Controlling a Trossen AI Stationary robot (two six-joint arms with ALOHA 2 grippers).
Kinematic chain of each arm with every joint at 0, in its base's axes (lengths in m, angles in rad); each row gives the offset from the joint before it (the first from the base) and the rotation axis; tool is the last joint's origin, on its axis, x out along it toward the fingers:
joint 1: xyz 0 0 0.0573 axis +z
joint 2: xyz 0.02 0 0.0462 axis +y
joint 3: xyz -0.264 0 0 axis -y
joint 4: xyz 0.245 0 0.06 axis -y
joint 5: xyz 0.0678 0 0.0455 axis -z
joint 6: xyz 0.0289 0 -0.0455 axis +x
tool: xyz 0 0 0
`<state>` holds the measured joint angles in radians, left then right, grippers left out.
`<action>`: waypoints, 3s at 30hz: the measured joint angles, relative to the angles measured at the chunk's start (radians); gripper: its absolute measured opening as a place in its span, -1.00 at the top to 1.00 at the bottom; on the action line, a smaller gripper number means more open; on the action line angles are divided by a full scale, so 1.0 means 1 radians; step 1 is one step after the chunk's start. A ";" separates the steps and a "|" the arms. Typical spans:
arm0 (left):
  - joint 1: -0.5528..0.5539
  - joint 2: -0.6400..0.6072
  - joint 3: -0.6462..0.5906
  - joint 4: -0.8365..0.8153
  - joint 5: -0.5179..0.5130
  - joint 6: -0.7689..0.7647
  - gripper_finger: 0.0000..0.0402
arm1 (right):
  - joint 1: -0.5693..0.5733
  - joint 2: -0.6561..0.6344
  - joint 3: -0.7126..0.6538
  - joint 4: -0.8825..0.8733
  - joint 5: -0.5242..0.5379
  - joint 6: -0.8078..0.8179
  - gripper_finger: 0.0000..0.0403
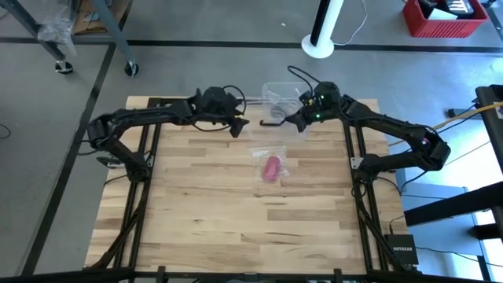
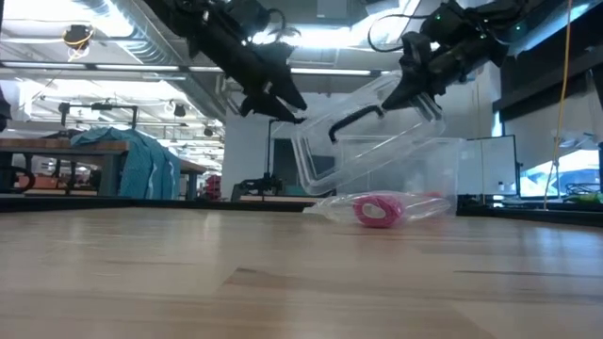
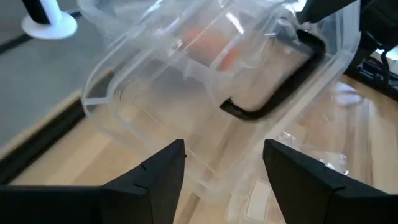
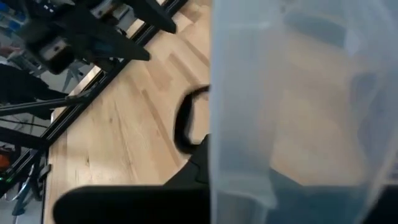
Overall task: Roll bandage
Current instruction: Open the transparent bin
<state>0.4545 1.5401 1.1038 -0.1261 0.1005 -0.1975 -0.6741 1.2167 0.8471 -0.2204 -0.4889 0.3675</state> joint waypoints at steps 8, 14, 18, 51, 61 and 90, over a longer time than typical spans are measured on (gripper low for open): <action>-0.094 -0.189 0.009 -0.145 -0.150 0.043 -0.05 | 0.071 -0.043 0.002 0.011 0.020 -0.066 0.94; -0.234 -0.320 -0.028 -0.198 -0.346 0.057 -0.05 | 0.184 -0.106 0.003 0.018 0.067 -0.199 0.96; -0.315 -0.366 -0.079 -0.161 -0.363 0.060 -0.05 | 0.335 -0.113 0.003 0.044 0.181 -0.306 0.95; -0.453 -0.414 -0.108 -0.360 -0.476 -0.146 -0.05 | 0.794 0.370 0.000 0.485 0.926 -0.563 0.53; -0.464 -0.468 -0.107 -0.466 -0.631 -0.257 -0.05 | 0.794 0.368 0.001 0.489 0.910 -0.555 -0.02; -0.536 -0.452 -0.143 -0.343 -0.571 -0.153 -0.05 | 0.852 0.280 0.197 0.120 0.855 -0.497 -0.44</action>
<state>-0.0818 1.0885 0.9607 -0.4689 -0.4706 -0.3508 0.1778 1.4963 1.0437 -0.1005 0.3659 -0.1299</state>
